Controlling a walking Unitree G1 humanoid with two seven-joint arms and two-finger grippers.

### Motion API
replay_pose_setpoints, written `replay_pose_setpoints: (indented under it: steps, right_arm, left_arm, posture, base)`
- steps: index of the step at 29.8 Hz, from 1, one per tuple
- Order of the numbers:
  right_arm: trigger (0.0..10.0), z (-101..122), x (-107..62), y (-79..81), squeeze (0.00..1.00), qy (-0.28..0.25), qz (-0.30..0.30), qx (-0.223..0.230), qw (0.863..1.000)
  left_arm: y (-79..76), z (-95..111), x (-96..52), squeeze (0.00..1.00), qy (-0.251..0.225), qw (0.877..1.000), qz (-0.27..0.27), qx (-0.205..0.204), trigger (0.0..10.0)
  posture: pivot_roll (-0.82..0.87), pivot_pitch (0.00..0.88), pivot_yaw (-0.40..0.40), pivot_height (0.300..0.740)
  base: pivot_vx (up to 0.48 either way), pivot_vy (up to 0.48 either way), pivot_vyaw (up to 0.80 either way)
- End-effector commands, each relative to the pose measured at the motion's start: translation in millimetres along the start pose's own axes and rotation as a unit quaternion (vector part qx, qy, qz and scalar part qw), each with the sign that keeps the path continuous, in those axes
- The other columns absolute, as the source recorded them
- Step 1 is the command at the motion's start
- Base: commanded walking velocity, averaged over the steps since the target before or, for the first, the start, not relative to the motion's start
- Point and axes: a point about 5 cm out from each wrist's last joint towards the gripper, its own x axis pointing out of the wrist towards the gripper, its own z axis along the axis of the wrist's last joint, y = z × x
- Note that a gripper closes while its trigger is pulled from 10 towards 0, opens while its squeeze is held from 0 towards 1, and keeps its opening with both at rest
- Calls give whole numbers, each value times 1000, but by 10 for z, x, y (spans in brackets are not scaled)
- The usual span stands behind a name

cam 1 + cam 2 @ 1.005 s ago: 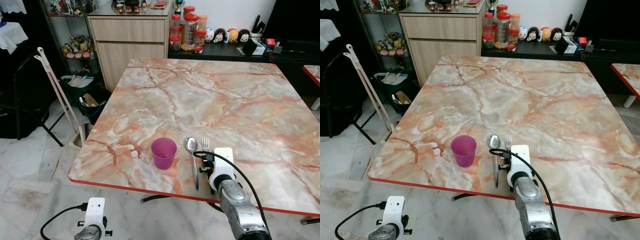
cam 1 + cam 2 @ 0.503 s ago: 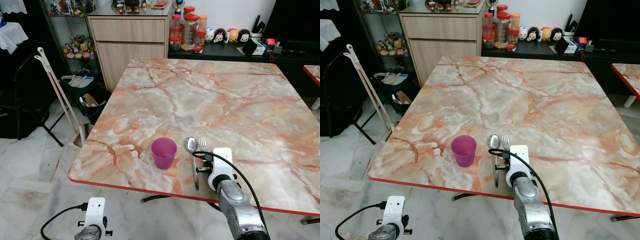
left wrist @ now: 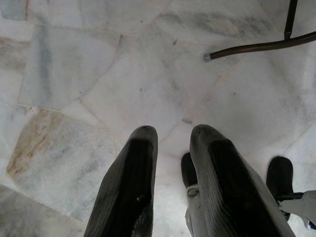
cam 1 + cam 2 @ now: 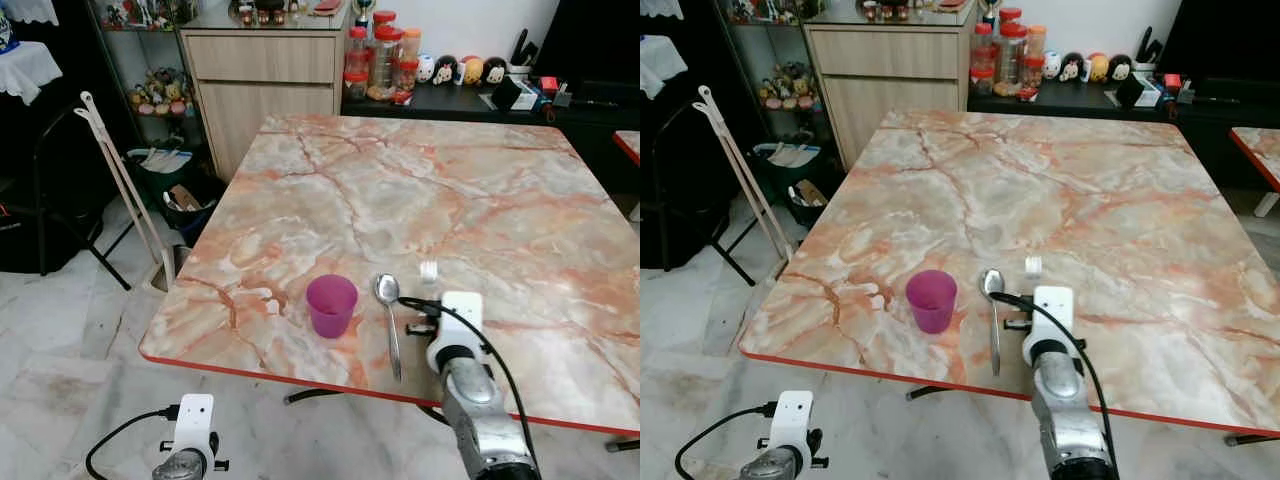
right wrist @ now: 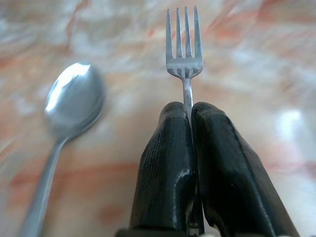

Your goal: Setting the table

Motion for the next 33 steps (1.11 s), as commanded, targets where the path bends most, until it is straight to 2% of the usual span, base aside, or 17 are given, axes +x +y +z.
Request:
replay_pose_setpoints:
  steps: [1,7,11,16,21,23,26,33]
  right_arm:
    - [10000,75,17,12,0,-21,-1,-1,1000]
    - [10000,91,-27,37,0,-63,7,4,998]
    - [10000,114,-63,112,0,-92,35,8,995]
    - [10000,250,-74,166,0,-133,46,40,989]
    - [10000,258,-74,168,0,-139,47,42,988]
    - [10000,355,-71,161,0,-167,46,46,984]
    - [10000,377,-69,152,0,-173,45,35,983]
    - [10000,389,-74,140,0,-184,44,27,982]
  left_arm:
    - [12,-18,-2,0,5,1000,1,-8,10000]
    - [8,-18,-3,0,3,1000,0,-15,10000]
    - [28,-15,-4,0,0,1000,7,-12,10000]
    - [44,-70,-16,0,7,1000,12,-17,10000]
    - [44,-75,-18,0,7,1000,12,-17,10000]
    - [57,-103,-25,0,9,1000,17,-14,10000]
    - [62,-115,-28,0,11,1000,17,-9,10000]
    - [76,-137,-34,0,13,1000,20,-7,10000]
  posture:
    - [-39,0,-5,740]
    - [-37,0,-7,740]
    - [-38,0,-3,740]
    - [-43,0,-1,740]
    - [-43,0,-1,740]
    - [-41,0,-1,740]
    - [-41,0,-2,740]
    - [-43,0,-1,740]
  base:
    - [0,0,0]
    - [0,0,0]
    - [0,0,0]
    - [0,0,0]
    - [0,0,0]
    - [0,0,0]
    - [0,0,0]
    - [0,-350,0]
